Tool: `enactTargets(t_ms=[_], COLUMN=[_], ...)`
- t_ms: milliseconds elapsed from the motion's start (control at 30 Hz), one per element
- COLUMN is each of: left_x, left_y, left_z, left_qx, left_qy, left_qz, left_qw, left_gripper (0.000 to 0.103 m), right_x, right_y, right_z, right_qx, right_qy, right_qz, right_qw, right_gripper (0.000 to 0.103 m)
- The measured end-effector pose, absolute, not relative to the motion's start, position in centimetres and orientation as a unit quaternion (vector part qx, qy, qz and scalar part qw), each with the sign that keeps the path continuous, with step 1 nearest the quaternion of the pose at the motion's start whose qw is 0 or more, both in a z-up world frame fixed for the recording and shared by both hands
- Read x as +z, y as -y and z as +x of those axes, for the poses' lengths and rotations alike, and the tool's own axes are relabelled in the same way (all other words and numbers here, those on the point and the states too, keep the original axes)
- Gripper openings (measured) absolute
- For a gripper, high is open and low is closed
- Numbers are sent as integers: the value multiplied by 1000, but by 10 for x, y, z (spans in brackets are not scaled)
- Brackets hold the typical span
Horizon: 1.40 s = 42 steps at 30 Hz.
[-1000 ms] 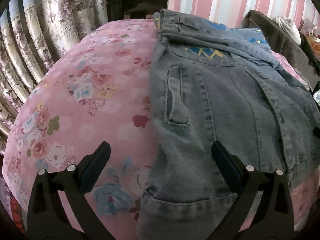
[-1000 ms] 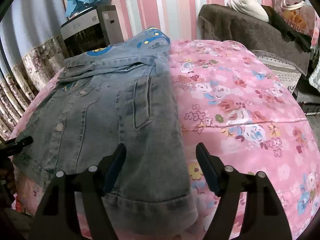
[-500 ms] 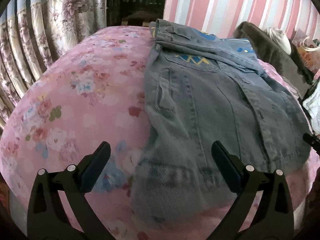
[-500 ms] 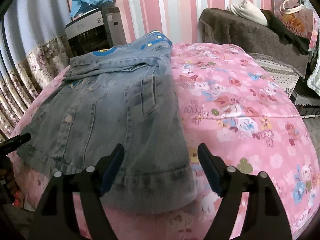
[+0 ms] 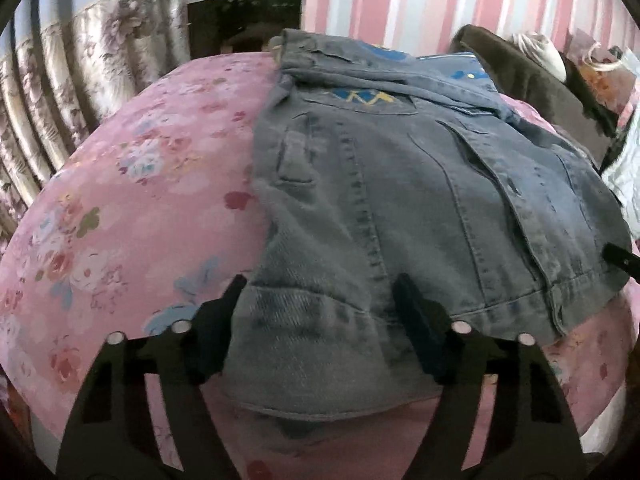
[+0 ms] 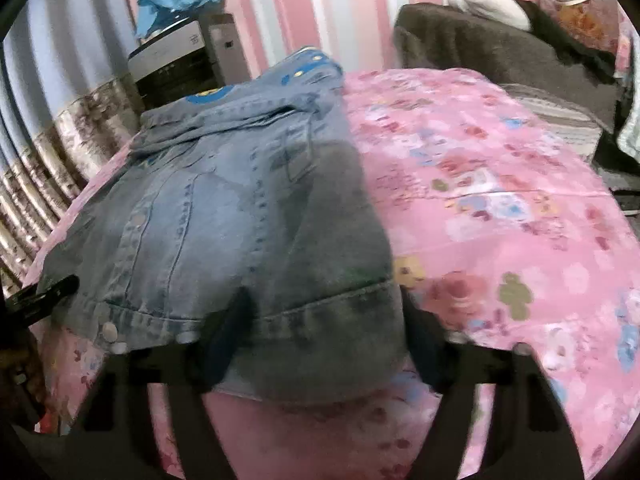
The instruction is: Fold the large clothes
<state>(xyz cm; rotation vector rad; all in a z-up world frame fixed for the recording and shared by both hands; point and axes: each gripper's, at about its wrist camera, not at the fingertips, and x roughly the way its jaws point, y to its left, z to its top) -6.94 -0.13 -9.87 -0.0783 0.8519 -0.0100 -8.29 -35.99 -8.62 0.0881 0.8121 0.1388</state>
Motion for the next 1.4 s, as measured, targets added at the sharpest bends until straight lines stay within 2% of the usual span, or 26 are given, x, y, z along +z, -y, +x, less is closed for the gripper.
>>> enactTargets(t_ms=[33, 67, 133, 167, 500, 767, 1000, 1033, 1067, 1100, 1133, 1167, 1200, 1233, 1400], left_x=[-95, -91, -79, -73, 21, 55, 45, 41, 37, 35, 29, 26, 26, 28, 30], left_y=[3, 3, 2, 1, -10, -24, -23, -24, -26, -28, -33, -41, -50, -63, -80], left_z=[-70, -71, -74, -75, -52, 74, 192, 212, 227, 239, 256, 264, 267, 265, 235], left_qx=[-11, -19, -29, -30, -47, -70, -37, -20, -6, -3, -11, -6, 10, 25, 33], left_qy=[-409, -403, -389, -380, -292, -282, -301, -305, -312, -318, -334, -341, -337, -324, -303], left_qz=[-31, -29, -28, -28, 0, -39, -24, -18, -20, -23, -40, -64, -88, -110, -105], left_qw=[912, 914, 920, 924, 955, 956, 953, 952, 950, 948, 942, 938, 937, 939, 947], left_gripper=[54, 34, 13, 11, 10, 10, 10, 12, 18, 21, 42, 73, 86, 100, 100], right_x=[-85, -83, -74, -69, 24, 61, 62, 61, 58, 55, 51, 44, 43, 45, 47], right_y=[355, 352, 343, 340, 342, 336, 326, 325, 321, 318, 317, 316, 319, 324, 336], right_z=[-83, -84, -89, -90, -63, 50, 166, 182, 205, 215, 229, 244, 246, 242, 219], right_qx=[72, 87, 114, 123, 180, 167, 120, 114, 99, 90, 78, 58, 53, 52, 45], right_qy=[-394, -392, -383, -378, -287, -259, -272, -277, -288, -291, -297, -311, -308, -284, -232], right_qz=[33, 31, 24, 22, 47, 75, 59, 57, 49, 42, 37, 38, 47, 64, 42], right_qw=[916, 915, 917, 918, 940, 948, 953, 952, 951, 952, 951, 948, 949, 955, 971], right_gripper=[26, 17, 10, 9, 9, 9, 9, 9, 9, 16, 35, 51, 77, 82, 88])
